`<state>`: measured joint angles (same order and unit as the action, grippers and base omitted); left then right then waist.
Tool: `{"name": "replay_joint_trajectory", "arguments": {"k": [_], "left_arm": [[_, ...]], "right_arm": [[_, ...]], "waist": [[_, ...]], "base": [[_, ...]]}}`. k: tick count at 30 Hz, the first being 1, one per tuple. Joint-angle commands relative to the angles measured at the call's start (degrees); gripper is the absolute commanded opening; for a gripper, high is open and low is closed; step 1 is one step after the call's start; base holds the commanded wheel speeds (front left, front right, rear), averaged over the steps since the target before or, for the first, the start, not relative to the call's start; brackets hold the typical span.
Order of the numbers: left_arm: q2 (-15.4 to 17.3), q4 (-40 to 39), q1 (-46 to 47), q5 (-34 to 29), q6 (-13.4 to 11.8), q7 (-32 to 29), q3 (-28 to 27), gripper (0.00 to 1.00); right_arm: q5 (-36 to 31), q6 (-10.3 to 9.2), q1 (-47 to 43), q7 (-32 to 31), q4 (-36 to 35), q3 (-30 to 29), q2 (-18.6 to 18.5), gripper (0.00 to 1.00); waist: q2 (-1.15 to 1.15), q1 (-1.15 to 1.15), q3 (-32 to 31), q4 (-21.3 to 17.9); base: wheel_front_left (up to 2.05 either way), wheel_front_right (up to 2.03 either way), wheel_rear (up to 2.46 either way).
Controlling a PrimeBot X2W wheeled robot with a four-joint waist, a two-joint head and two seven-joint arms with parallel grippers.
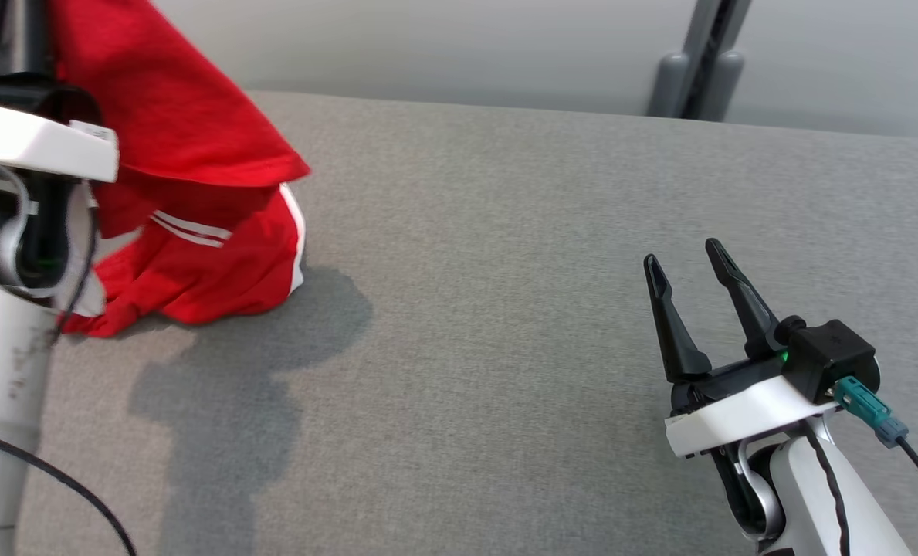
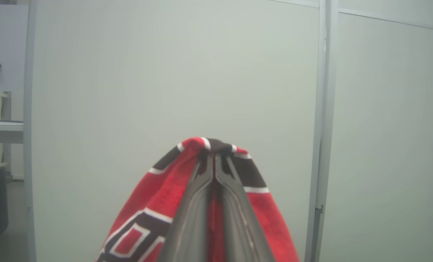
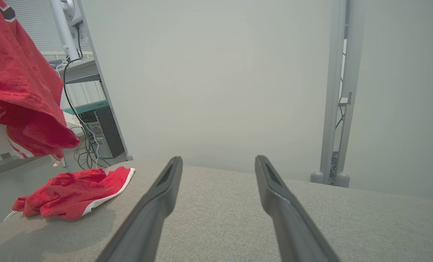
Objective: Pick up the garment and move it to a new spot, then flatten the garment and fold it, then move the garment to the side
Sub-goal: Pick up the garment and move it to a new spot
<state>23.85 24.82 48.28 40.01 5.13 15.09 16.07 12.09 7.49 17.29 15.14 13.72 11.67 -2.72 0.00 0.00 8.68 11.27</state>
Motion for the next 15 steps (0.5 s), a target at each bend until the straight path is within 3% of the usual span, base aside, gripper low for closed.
{"name": "replay_joint_trajectory", "arguments": {"k": [1,4,8,15], "left_arm": [[-1.06,-1.28,-1.09,-0.66,0.22,0.07,-0.49,0.0],[-4.98,-6.44,-3.87,-1.69,0.73,0.08,-1.34,0.0],[-7.98,-9.06,-5.64,-2.25,0.84,0.08,-0.94,0.0],[-13.95,-12.74,-6.64,-3.38,0.65,0.09,-1.19,0.0]], "right_arm": [[0.29,0.01,-0.67,0.04,-0.11,-0.1,-0.33,1.0],[0.44,0.01,-0.99,0.04,-0.51,-0.65,-0.35,1.0],[0.16,0.01,-0.93,0.04,-0.94,-2.01,-0.31,1.0],[-0.3,0.01,-0.14,0.04,-2.13,-4.95,-0.29,1.0]], "waist": [[0.0,0.0,-1.29,-1.6],[0.0,0.0,-2.36,-4.76],[0.0,0.0,-2.43,-7.75],[0.0,0.0,-0.5,-16.42]], "base": [[0.0,0.0,0.0],[0.0,0.0,0.0],[0.0,0.0,0.0],[0.0,0.0,0.0]]}}
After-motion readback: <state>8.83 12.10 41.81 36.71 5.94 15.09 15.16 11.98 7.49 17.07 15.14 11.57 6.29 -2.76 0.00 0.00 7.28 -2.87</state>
